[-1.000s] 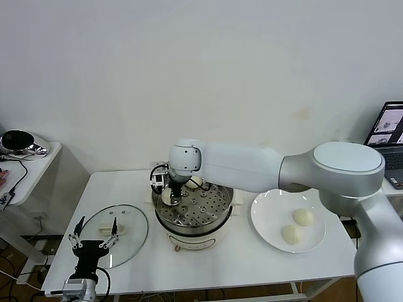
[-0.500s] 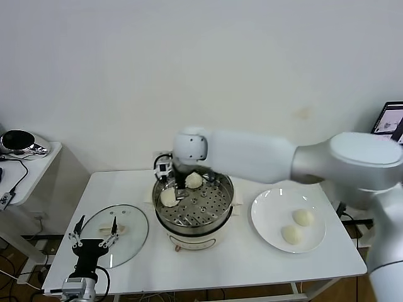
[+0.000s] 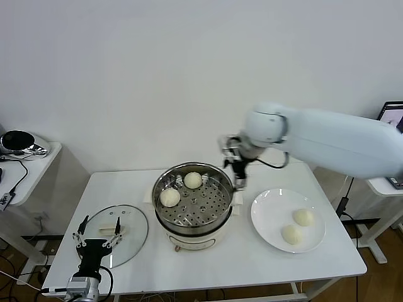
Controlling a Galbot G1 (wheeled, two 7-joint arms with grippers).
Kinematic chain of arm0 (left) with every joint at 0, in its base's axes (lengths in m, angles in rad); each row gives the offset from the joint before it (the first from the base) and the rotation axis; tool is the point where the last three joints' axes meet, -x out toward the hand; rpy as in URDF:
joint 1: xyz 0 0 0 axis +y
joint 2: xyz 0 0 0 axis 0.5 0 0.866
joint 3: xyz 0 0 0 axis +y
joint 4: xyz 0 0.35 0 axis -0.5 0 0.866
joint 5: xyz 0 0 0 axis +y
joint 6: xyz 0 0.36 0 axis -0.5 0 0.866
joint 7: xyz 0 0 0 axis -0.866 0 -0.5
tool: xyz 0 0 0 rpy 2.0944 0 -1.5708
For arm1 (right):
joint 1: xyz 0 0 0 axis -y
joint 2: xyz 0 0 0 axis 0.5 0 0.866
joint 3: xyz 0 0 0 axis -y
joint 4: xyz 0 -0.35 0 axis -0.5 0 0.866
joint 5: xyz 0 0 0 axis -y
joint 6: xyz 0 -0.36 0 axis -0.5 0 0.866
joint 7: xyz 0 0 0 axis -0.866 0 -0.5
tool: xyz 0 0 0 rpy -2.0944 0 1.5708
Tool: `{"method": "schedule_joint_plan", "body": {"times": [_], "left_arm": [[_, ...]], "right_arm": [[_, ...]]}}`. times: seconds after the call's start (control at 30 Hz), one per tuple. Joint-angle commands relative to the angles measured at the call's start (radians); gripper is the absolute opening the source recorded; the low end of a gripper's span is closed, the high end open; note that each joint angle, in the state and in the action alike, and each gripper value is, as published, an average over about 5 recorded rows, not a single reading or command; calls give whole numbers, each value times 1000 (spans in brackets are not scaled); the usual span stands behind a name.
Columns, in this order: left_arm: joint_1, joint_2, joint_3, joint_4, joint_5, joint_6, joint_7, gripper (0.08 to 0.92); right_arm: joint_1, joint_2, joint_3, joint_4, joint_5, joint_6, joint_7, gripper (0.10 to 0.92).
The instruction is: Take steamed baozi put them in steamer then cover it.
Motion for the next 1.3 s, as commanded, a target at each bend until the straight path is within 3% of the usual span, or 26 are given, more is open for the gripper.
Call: {"method": "schedule_joint_plan", "body": {"times": [0.03,0.37,0.73,1.3], "left_arm": [[3,3,-2,2,3,4,1,823],[3,-7,-4,-1,14,12,2,823],[14,-12,-7,-14,25,17,2,823],[26,-18,-13,-32,28,17,2,823]], "right_arm": [[-150,-346,58,82,-303,205,-105,823],[-526,-402,306,6,-546,349,-85,823],[-821,-370,501,-34,-589,356,-32,823],[-839,-245,525,-125,-571,312,20,823]]}}
